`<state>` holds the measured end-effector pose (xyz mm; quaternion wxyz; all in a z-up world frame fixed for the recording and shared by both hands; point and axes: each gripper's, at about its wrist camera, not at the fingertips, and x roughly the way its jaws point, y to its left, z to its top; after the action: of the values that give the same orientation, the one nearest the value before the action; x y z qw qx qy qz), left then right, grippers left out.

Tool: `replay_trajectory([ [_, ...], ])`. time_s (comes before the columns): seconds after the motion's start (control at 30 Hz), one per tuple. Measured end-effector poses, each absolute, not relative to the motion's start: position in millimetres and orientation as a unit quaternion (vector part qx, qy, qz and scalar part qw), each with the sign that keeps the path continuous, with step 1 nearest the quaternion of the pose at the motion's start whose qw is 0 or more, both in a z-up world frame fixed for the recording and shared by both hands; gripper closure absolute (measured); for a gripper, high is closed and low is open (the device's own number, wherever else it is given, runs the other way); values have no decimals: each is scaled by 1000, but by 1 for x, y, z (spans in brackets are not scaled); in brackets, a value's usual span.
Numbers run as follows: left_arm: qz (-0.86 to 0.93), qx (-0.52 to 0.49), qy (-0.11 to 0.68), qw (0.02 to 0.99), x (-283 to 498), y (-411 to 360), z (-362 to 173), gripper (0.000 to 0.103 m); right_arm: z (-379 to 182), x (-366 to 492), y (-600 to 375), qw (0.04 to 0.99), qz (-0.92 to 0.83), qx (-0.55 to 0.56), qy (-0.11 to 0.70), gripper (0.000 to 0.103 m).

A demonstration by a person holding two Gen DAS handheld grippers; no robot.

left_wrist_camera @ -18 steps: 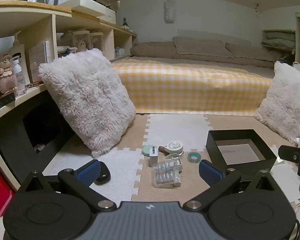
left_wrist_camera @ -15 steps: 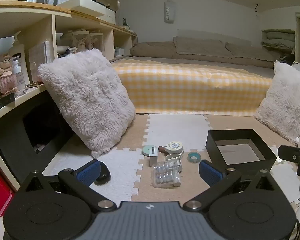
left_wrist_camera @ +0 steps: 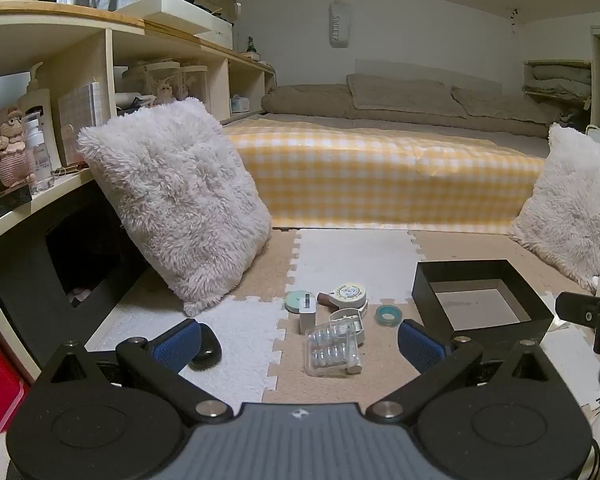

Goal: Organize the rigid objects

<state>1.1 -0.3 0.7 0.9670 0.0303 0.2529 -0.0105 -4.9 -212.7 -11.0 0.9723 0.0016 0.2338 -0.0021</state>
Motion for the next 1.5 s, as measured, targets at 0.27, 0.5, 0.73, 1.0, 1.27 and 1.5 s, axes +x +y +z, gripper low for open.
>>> replay_trajectory([
  [0.27,-9,30,252,967,1,0,0,0,-11,-5,-213,972,-3,2,234,0],
  [0.5,-10,30,252,967,1,0,0,0,-12,-5,-214,972,-3,2,233,0],
  [0.73,-10,30,251,967,0,0,0,0,-11,-5,-213,972,-2,3,233,0],
  [1.0,-10,30,251,967,0,0,0,0,-11,-5,-213,972,-2,3,233,0],
  [1.27,-9,30,251,967,0,0,0,0,-11,-5,-213,972,-2,3,233,0],
  [1.5,-10,30,251,968,0,0,0,0,-11,-5,-214,973,-2,4,233,0],
])
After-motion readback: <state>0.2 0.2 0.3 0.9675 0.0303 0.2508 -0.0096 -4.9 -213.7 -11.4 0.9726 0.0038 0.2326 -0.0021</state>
